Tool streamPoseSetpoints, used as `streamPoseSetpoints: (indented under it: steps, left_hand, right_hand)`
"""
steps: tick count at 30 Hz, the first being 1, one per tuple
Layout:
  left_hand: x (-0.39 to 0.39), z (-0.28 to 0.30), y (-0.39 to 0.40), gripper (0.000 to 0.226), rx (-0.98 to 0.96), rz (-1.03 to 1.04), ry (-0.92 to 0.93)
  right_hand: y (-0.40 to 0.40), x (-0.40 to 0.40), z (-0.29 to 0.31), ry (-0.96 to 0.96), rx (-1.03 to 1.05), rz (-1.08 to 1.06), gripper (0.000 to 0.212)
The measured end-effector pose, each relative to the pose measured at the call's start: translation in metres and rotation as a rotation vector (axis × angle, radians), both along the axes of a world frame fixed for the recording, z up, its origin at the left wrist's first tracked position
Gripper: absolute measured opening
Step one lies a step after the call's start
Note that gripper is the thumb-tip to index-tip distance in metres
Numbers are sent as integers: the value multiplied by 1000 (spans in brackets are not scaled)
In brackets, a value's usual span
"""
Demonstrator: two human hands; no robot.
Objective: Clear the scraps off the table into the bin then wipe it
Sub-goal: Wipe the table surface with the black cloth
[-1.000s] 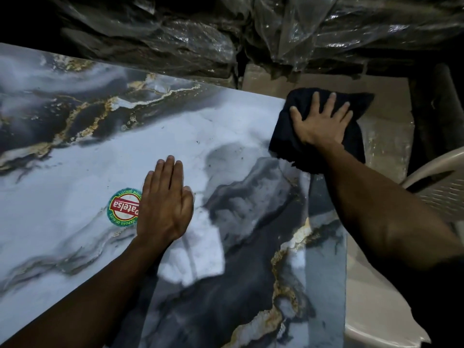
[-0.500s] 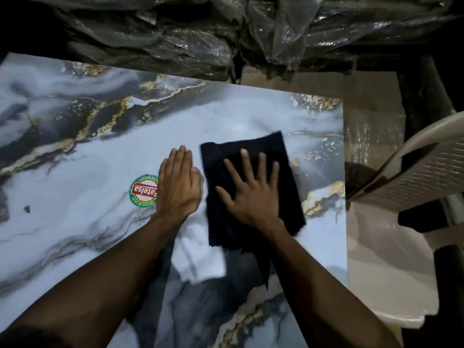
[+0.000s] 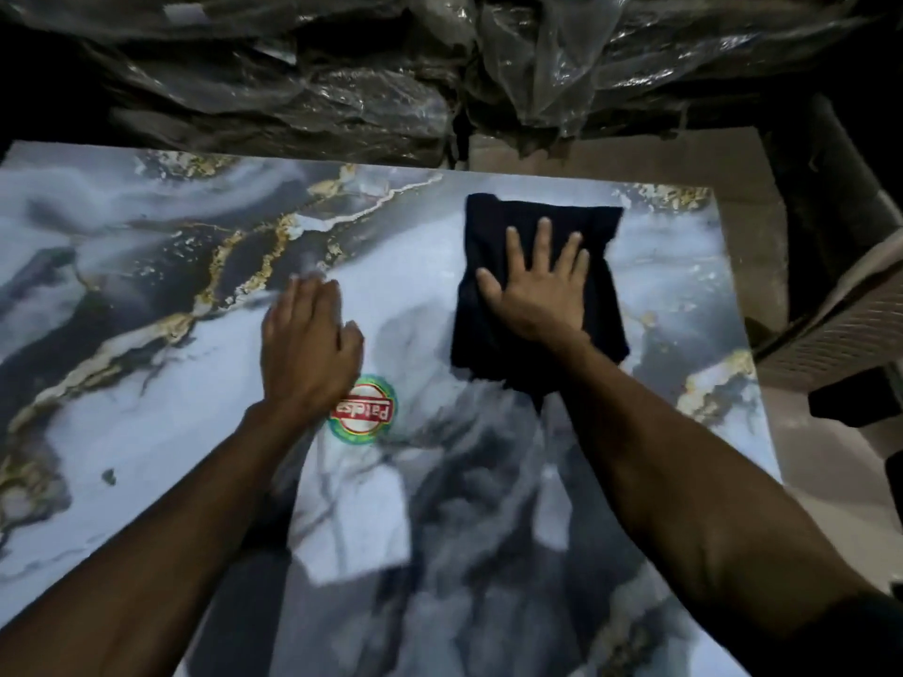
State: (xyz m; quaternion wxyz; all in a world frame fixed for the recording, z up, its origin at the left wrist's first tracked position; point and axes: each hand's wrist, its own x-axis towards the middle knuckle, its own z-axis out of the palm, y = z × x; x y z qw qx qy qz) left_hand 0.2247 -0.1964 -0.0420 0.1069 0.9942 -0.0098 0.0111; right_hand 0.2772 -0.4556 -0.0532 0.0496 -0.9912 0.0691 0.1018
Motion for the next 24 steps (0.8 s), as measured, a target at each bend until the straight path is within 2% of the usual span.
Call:
streamPoseSetpoints:
  steps: [3,6,10,14,17,20,24]
  left_hand:
    - [20,3,37,67,31,-3,15]
    - [41,3,59,70,88,5,11]
    - [56,-7,74,74,107,-24,50]
    - [60,-15,78,74,72,-35,51]
    - [61,-17,76,69,40,-6,27]
    - [60,-19,75,64,5,-13,-25]
    - [60,-21,75,59,-49,52,-78]
  right_hand:
    - [62,-14,-5,-71,4,146,79]
    - [69,-42,-6,-71,9,236,80]
    - [31,-44,-1,-69,-38,57,83]
    - [6,5,2,-22,-65,-155,84]
    - [12,48,3,-28,-46,-182,83]
    - [48,91,2,-32,-36,-100,79]
    - [141,134,1,2,-11,118,78]
